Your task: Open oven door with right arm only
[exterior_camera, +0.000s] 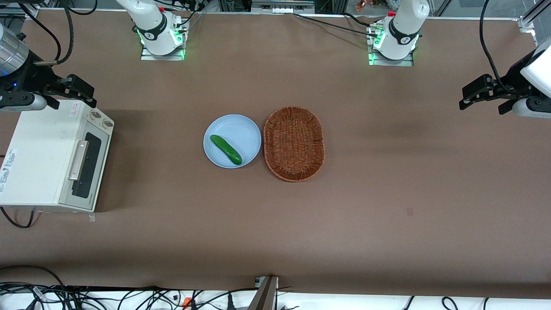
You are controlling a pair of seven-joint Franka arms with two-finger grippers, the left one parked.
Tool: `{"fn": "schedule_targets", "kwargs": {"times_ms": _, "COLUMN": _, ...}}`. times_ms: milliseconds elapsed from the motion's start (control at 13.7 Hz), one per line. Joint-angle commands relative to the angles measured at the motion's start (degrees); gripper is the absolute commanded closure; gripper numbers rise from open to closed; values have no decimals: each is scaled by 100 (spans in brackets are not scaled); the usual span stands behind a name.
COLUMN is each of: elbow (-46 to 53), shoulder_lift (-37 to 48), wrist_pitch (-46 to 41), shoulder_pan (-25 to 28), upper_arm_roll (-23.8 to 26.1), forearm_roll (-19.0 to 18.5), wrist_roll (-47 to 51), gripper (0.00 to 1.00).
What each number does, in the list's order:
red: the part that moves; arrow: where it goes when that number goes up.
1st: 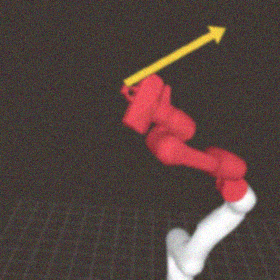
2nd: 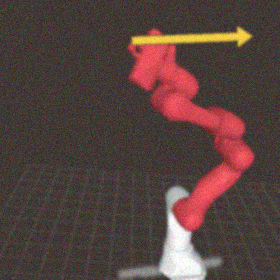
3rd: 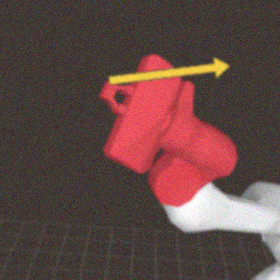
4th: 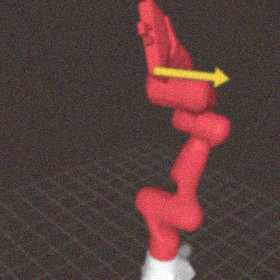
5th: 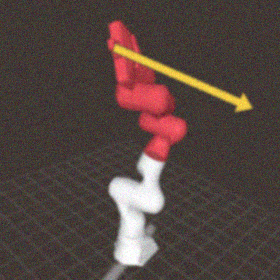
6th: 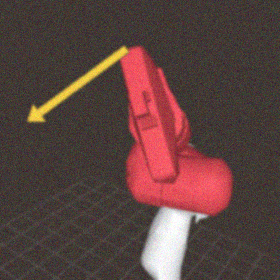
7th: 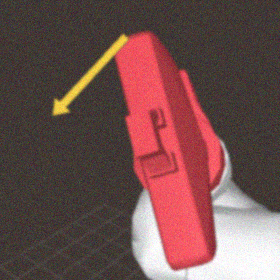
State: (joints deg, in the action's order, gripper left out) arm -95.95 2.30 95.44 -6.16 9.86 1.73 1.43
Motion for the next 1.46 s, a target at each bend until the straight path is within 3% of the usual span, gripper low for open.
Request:
{"fn": "schedule_targets", "kwargs": {"times_ms": 0, "elbow": 112, "shoulder_lift": 33, "wrist_pitch": -279, "shoulder_pan": -114, "upper_arm_roll": 129, "forearm_roll": 134, "wrist_roll": -64, "gripper": 0}}
{"fn": "schedule_targets", "kwargs": {"times_ms": 1390, "elbow": 59, "shoulder_lift": 34, "wrist_pitch": -325, "shoulder_pan": -114, "upper_arm_roll": 121, "forearm_roll": 126, "wrist_roll": -503, "gripper": 0}}
